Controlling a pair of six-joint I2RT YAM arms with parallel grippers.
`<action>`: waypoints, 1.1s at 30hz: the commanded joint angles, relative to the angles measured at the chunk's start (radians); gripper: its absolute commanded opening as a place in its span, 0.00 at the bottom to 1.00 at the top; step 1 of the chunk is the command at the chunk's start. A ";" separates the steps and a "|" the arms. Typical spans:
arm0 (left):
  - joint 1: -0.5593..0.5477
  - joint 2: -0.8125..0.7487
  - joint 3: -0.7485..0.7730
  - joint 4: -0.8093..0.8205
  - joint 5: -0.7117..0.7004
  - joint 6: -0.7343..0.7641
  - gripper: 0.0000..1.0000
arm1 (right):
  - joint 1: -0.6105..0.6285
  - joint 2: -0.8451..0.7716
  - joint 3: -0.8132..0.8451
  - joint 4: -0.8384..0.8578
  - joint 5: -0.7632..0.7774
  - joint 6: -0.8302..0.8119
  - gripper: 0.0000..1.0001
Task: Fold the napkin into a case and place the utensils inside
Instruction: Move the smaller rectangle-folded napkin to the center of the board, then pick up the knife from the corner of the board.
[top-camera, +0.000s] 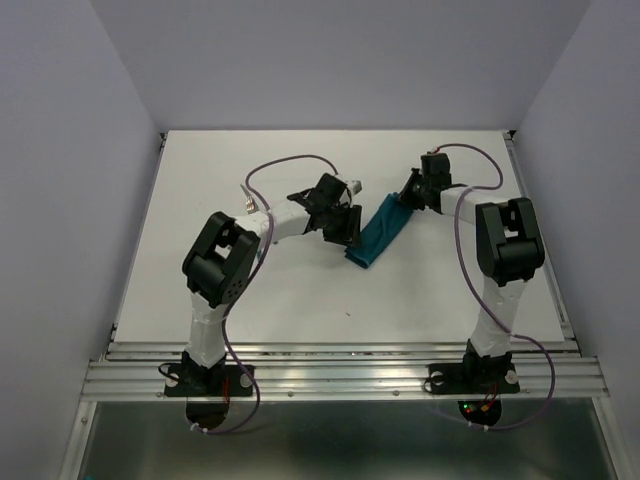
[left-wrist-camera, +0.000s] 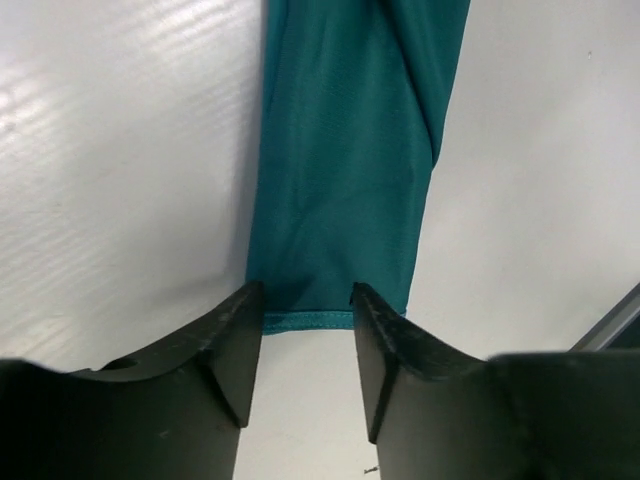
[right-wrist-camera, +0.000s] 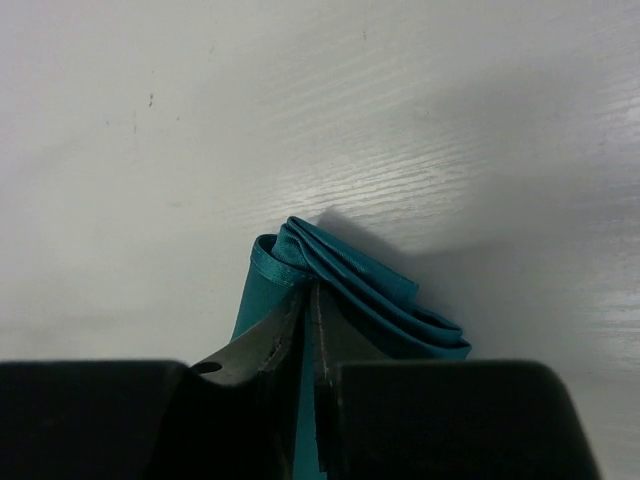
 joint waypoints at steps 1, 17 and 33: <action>0.030 -0.105 0.102 -0.120 -0.061 0.052 0.58 | 0.002 -0.069 0.042 -0.016 -0.028 -0.041 0.19; 0.346 -0.288 -0.091 -0.272 -0.492 -0.072 0.64 | 0.002 -0.444 -0.249 -0.013 -0.111 -0.040 0.90; 0.371 -0.038 -0.078 -0.191 -0.532 -0.174 0.43 | 0.002 -0.542 -0.364 -0.050 -0.108 -0.049 0.90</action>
